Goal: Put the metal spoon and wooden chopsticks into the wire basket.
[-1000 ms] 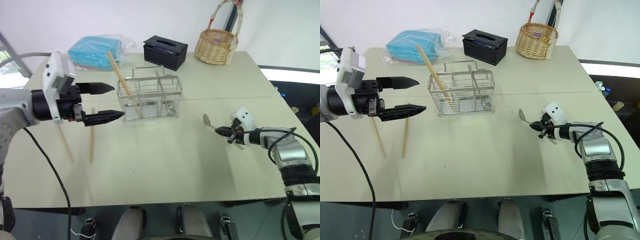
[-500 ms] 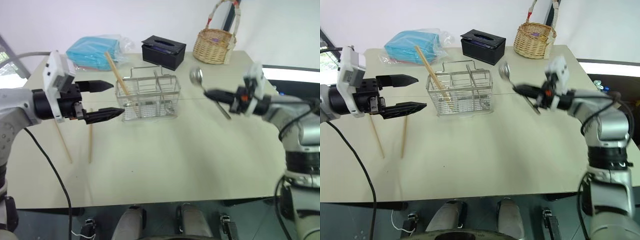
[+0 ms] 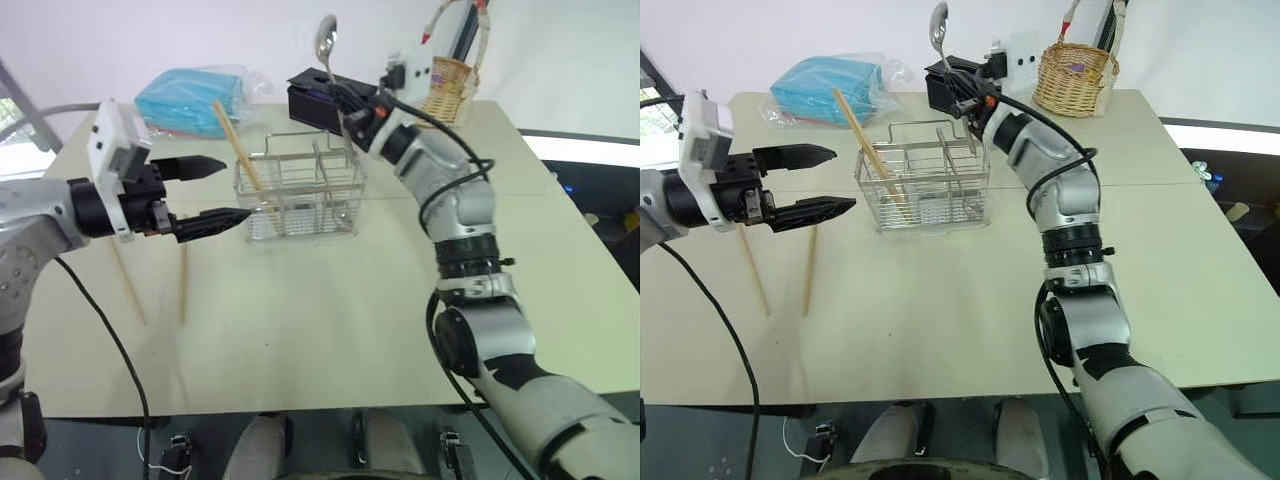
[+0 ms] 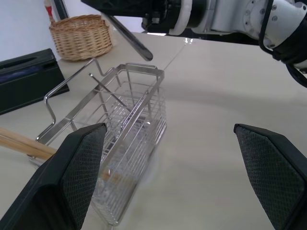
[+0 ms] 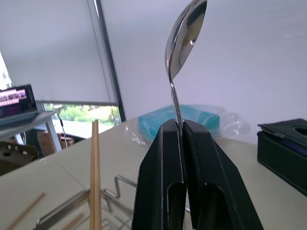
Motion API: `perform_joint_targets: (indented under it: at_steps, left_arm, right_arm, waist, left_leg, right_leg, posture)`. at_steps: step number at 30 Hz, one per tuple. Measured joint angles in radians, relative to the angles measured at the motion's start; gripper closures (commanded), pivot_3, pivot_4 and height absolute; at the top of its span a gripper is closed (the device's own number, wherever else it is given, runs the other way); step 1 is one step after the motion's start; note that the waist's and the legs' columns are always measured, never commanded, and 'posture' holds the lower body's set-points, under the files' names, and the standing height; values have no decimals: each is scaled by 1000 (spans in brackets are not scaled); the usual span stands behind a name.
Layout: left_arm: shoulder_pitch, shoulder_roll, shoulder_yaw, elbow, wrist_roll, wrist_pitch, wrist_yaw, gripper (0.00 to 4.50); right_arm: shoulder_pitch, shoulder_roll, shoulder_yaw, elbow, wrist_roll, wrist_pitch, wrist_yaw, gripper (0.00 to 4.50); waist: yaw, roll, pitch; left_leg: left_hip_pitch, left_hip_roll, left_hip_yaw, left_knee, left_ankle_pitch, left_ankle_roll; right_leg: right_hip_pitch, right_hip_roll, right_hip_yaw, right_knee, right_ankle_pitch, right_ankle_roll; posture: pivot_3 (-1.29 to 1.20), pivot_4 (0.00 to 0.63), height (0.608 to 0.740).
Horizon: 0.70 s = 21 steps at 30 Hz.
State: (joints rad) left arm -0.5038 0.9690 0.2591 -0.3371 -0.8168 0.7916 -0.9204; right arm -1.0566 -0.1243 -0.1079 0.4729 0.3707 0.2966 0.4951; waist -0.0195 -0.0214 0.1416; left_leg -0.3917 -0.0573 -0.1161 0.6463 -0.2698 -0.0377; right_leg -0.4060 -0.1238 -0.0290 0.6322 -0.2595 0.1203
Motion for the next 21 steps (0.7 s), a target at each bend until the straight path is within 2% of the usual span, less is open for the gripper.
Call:
perform_joint_targets:
  at_steps: [2, 5, 11, 12, 17, 21]
  left_arm:
    - [0, 1, 7, -2, -2, 6, 10, 0]
    - [3, 2, 25, -23, -8, 14, 22, 0]
    - [3, 10, 43, -38, -22, 28, 43, 0]
    - [3, 10, 43, -38, -22, 28, 46, 0]
    - [-11, 9, 41, -21, -21, 28, 52, 0]
    - [-39, -10, 40, 15, -17, 26, 86, 0]
  right_arm:
    - [0, 9, 2, 43, -12, -40, 1, 4470]
    - [18, 16, 6, 69, -23, -62, 11, 3495]
    - [80, 23, 26, 69, -44, -60, 13, 380]
    - [80, 23, 26, 69, -46, -62, 6, 27]
    - [77, 1, 17, 45, -40, -48, -6, 27]
    - [47, -85, -13, -54, 11, 20, 42, 27]
  waist:
    - [-1, 0, 0]
    - [-2, 1, 0]
    - [-5, 1, 0]
    - [-5, 1, 0]
    - [-3, 1, 1]
    - [1, 0, 0]
  left_leg:
    - [0, 0, 0, 0, 0, 0]
    - [0, 1, 0, 0, 0, 0]
    - [1, 1, 0, 0, 1, -1]
    - [1, 1, 0, 0, 1, -1]
    - [2, 1, -1, 1, 1, -1]
    - [1, 1, -1, 0, 1, -1]
  right_leg:
    - [0, 1, 0, 0, 0, 0]
    - [-1, 3, 0, 0, 0, 0]
    - [-1, 4, 1, 2, 1, -1]
    - [-1, 4, 1, 2, 1, -2]
    - [-1, 5, 1, 2, 1, -3]
    - [-1, 4, 1, 2, 2, -2]
  posture:
    - [0, 150, 661]
    - [0, 150, 661]
    - [0, 150, 661]
    - [0, 150, 661]
    - [0, 150, 661]
    - [0, 150, 661]
